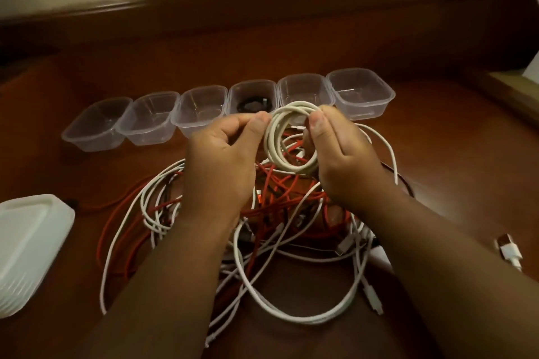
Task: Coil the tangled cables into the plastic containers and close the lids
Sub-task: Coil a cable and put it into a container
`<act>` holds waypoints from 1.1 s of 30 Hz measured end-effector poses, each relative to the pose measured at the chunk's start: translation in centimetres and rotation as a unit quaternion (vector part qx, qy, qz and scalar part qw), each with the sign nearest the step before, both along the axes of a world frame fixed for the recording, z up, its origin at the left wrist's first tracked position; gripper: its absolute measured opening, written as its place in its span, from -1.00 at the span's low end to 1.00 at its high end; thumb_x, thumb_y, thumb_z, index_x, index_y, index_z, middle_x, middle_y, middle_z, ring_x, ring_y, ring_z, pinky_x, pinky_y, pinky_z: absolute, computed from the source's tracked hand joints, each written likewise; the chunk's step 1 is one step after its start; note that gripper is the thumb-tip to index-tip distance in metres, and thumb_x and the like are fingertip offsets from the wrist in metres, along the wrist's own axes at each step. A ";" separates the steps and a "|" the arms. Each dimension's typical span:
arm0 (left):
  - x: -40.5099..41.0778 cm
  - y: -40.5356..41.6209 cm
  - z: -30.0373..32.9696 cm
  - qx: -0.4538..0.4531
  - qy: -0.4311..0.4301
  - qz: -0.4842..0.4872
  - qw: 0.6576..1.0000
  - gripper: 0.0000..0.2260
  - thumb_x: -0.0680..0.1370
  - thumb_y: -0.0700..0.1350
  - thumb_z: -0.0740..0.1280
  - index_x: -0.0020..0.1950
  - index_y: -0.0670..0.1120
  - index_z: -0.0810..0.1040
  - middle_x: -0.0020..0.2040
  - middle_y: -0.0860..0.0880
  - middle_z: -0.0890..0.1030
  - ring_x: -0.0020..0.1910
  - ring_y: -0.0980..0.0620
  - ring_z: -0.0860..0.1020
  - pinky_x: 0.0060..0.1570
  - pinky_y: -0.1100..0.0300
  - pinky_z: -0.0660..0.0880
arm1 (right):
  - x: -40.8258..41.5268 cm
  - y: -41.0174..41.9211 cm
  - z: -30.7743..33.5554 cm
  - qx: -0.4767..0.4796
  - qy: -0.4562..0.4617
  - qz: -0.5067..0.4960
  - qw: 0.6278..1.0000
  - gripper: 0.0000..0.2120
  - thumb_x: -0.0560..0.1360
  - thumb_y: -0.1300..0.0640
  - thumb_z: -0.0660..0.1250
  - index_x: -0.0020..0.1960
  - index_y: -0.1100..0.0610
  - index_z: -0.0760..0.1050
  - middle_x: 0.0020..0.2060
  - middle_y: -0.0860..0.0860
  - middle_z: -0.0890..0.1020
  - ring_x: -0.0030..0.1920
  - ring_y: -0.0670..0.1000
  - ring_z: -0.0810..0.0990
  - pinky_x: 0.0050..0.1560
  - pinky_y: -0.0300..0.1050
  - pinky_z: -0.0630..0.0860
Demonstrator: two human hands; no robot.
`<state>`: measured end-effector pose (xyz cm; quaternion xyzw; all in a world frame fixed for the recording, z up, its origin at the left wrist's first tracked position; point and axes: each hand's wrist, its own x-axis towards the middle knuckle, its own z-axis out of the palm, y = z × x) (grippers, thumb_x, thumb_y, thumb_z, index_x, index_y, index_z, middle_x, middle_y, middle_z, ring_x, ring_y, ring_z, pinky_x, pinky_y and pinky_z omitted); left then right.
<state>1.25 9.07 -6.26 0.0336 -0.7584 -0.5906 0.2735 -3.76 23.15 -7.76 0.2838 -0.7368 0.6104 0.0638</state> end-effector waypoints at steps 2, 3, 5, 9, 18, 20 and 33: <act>-0.1 0.0 -0.3 0.114 -0.048 -0.069 0.990 -0.79 0.63 -0.06 0.28 -0.03 -0.08 0.70 -0.08 -0.05 0.73 -0.03 -0.01 0.70 0.08 -0.01 0.60 | -0.2 0.0 -0.3 0.030 0.021 -0.025 0.999 -0.72 0.69 0.10 0.05 -0.16 0.06 0.38 -0.37 0.04 0.40 -0.42 -0.04 0.34 -0.43 -0.19 0.30; -0.2 -0.1 -0.5 0.134 -0.071 -0.097 0.984 -0.81 0.61 -0.06 0.31 0.01 -0.10 0.70 -0.05 -0.08 0.73 0.01 -0.04 0.69 0.13 -0.04 0.58 | -0.4 0.0 -0.5 0.046 0.025 -0.035 0.998 -0.73 0.69 0.10 0.06 -0.13 0.09 0.40 -0.36 0.06 0.43 -0.41 0.00 0.36 -0.41 -0.17 0.32; -0.7 -0.3 -1.2 0.135 -0.108 -0.120 0.978 -0.82 0.56 -0.12 0.37 0.11 -0.12 0.68 -0.01 -0.10 0.72 0.04 -0.06 0.68 0.15 -0.06 0.58 | -0.8 0.1 -1.0 0.069 0.028 -0.042 0.996 -0.74 0.69 0.10 0.07 -0.10 0.14 0.42 -0.34 0.05 0.46 -0.35 0.04 0.41 -0.37 -0.16 0.35; -1.4 -0.7 -2.2 0.204 -0.140 -0.147 0.958 -0.85 0.58 -0.24 0.32 0.11 -0.15 0.64 -0.08 -0.09 0.71 -0.07 -0.03 0.67 -0.06 0.10 0.59 | -0.9 0.0 -1.6 0.106 0.033 -0.028 0.993 -0.77 0.69 0.07 0.07 -0.12 -0.04 0.35 -0.34 -0.07 0.43 -0.36 -0.19 0.41 -0.35 -0.35 0.38; -1.9 -0.3 -3.1 0.359 -0.148 -0.259 0.884 -0.68 0.51 -0.17 0.27 0.24 -0.20 0.54 -0.08 -0.10 0.62 -0.12 -0.01 0.58 -0.08 0.11 0.54 | -1.8 0.4 -2.3 0.194 0.073 -0.039 0.978 -0.80 0.68 0.02 0.07 -0.12 -0.09 0.27 -0.34 -0.08 0.45 -0.33 -0.27 0.44 -0.33 -0.39 0.36; -1.8 -0.3 -3.1 0.381 -0.141 -0.283 0.869 -0.70 0.49 -0.17 0.25 0.20 -0.16 0.56 -0.10 -0.09 0.63 -0.14 0.01 0.60 -0.10 0.12 0.58 | -1.9 0.4 -2.3 0.218 0.076 -0.037 0.972 -0.85 0.68 0.02 0.08 -0.04 0.00 0.32 -0.32 -0.09 0.45 -0.30 -0.26 0.45 -0.32 -0.36 0.36; -2.0 -0.2 -3.1 0.437 -0.127 -0.267 0.850 -0.64 0.44 -0.27 0.34 0.24 -0.14 0.45 -0.10 -0.08 0.66 -0.17 0.04 0.64 -0.06 0.12 0.61 | -1.9 0.2 -2.2 0.260 0.054 -0.036 0.963 -0.86 0.68 -0.05 0.06 0.04 0.00 0.30 -0.24 -0.07 0.52 -0.25 -0.08 0.51 -0.29 -0.14 0.43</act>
